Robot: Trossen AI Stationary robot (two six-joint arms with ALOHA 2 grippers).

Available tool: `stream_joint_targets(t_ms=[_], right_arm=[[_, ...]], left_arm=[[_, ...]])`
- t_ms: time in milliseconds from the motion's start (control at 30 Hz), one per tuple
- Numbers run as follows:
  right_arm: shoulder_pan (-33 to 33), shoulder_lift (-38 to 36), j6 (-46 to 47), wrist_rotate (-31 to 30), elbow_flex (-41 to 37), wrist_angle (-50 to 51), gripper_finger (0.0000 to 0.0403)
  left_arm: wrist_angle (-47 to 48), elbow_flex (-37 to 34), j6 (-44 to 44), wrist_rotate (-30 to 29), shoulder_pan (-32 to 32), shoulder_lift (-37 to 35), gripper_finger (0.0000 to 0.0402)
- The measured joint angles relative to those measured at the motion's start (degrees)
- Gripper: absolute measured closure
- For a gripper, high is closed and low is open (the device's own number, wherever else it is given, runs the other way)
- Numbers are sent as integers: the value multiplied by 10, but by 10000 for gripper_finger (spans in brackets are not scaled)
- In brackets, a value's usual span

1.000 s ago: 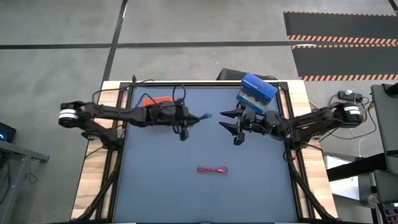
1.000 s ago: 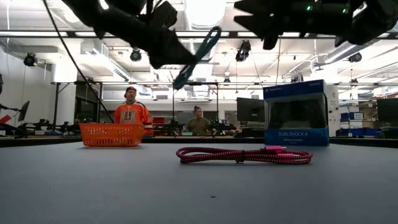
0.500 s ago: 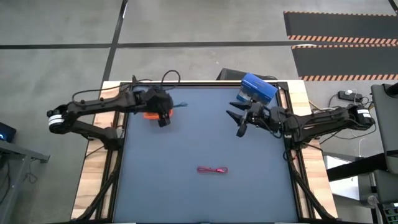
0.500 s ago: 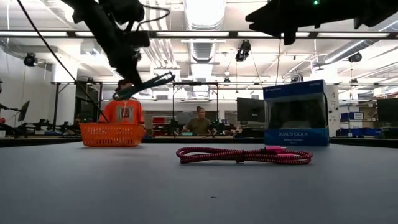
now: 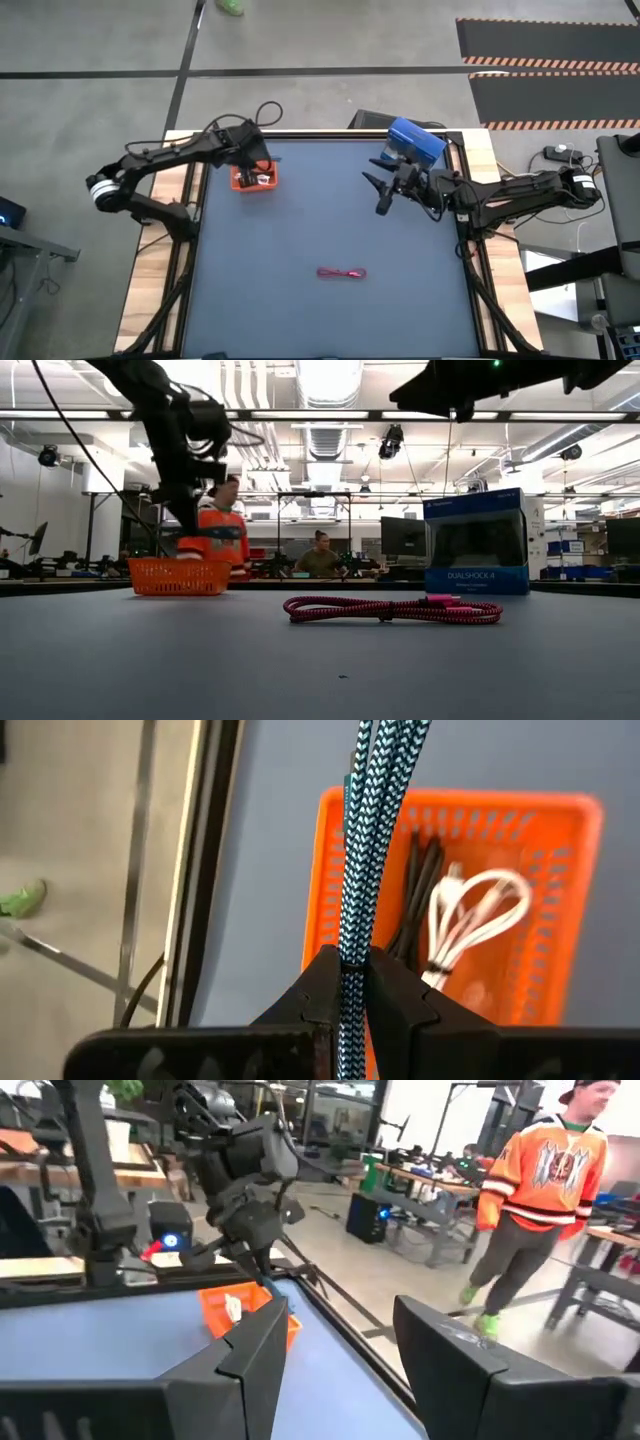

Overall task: Pick and place USB-C Cables
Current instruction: Put the black blue charger cable into the orange basket

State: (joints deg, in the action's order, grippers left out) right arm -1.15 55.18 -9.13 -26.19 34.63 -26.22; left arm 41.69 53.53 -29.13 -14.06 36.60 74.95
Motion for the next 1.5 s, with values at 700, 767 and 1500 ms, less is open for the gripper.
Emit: stream_joint_targets(t_ms=[700,767,1500], right_arm=[[0,1,-35,-65,-1,36,229],[0,1,-31,-65,-1,38,230],[0,1,-24,-66,-2,51,232]], left_arm=[[0,-1,-45,2,18,67,389],[1,1,-46,2,21,66,389],[9,1,-177,3,23,52,376]])
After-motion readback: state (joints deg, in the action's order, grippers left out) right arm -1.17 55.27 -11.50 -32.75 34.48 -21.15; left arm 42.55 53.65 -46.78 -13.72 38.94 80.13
